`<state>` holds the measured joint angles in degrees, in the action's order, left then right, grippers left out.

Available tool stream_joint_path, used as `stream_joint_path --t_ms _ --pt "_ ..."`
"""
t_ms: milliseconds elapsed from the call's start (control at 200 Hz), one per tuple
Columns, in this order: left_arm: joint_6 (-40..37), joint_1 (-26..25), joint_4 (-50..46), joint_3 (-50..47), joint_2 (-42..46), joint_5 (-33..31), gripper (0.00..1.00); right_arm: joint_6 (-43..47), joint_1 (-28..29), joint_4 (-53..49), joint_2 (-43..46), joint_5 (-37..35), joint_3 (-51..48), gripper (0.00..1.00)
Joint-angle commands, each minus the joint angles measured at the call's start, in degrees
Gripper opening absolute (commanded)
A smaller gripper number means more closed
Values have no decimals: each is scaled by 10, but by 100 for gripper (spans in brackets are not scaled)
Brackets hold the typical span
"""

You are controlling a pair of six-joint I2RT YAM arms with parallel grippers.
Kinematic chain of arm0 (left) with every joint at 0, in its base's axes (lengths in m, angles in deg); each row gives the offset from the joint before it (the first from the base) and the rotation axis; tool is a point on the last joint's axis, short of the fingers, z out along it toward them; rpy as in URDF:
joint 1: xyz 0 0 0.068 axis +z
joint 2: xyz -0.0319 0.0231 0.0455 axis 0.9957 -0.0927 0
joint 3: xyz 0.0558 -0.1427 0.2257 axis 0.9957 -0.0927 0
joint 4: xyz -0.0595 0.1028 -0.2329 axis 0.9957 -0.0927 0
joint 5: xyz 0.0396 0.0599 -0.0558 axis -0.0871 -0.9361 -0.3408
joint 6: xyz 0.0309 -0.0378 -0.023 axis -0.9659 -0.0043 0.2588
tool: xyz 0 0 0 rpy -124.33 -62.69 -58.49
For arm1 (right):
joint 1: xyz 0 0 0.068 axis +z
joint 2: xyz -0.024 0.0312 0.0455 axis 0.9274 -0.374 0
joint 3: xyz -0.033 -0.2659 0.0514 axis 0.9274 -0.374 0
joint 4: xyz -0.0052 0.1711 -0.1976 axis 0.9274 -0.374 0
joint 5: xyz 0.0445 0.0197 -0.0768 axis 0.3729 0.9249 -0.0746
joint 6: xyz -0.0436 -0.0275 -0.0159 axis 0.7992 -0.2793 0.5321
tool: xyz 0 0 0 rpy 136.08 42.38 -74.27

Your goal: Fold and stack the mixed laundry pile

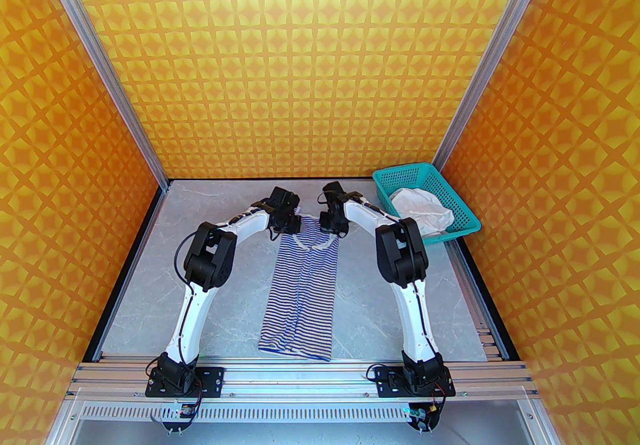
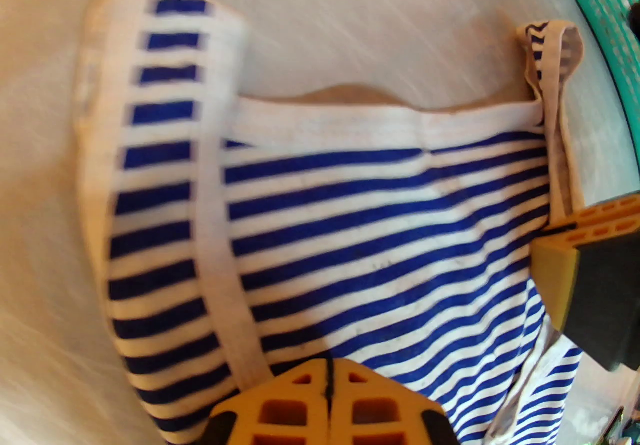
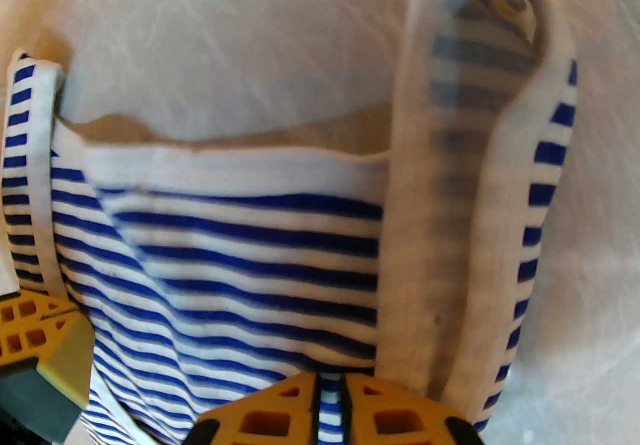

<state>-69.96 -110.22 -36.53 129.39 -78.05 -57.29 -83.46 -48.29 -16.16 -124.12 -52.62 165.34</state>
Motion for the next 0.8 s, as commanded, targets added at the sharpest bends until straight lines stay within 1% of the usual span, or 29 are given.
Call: stream_joint_path --t_ms 0,170,310,385,460,515,550,630,670,700,735,760,775,795 --pt "49 23 44 -5 -18 7 0 9 -1 -28 -59 23 52 16" --pt "77 39 63 -13 -27 -1 0 26 -1 -48 -118 53 137 20" --pt "97 50 64 -1 -36 -2 0 50 -1 -42 -143 81 198 22" --pt "85 51 51 20 -37 4 0 65 -1 -55 -150 99 240 24" --pt "57 46 26 33 -18 8 11 68 -1 -71 -127 107 252 26" --pt "37 43 19 25 11 8 21 64 -1 -59 -81 114 218 28" --pt "29 41 16 14 35 8 26 57 -1 -44 -44 114 179 30" --pt "13 37 9 -34 107 6 38 40 -1 -2 60 112 56 35" --pt "9 33 10 -74 152 -1 43 26 -1 22 121 113 -22 37" --pt "10 29 13 -111 186 -7 46 18 -1 35 150 118 -70 38" --pt "16 23 12 -154 228 -18 50 5 0 58 211 127 -147 39" --pt "24 19 7 -191 261 -29 51 -3 0 70 239 131 -181 40" --pt "30 16 4 -215 277 -34 51 -8 0 82 265 138 -224 40" --pt "36 13 -1 -242 300 -38 51 -11 0 90 285 144 -254 40"
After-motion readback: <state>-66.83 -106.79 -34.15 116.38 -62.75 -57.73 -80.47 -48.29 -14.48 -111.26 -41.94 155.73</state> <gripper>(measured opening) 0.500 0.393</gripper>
